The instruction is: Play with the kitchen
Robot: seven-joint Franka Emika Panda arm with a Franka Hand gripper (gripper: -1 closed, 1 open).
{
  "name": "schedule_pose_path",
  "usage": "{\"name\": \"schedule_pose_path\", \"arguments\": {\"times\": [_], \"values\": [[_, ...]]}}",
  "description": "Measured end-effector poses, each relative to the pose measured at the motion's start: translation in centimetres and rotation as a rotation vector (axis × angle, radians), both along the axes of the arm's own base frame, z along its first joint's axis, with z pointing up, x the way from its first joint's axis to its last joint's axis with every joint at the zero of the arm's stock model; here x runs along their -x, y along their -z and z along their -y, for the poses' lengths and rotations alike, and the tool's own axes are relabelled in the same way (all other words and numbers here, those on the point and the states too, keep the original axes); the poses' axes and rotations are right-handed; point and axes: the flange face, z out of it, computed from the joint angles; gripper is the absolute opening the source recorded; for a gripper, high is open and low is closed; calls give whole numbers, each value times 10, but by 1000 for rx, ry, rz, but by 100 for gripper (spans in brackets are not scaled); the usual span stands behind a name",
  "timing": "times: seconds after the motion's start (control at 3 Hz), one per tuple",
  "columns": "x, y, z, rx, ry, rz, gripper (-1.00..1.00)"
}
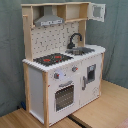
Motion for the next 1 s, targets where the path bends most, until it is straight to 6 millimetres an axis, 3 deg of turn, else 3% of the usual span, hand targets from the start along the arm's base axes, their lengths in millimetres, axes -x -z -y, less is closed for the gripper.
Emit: {"name": "schedule_pose_path", "arguments": {"times": [1.0], "values": [[-49,-16,30,-31,-150,50,100]]}}
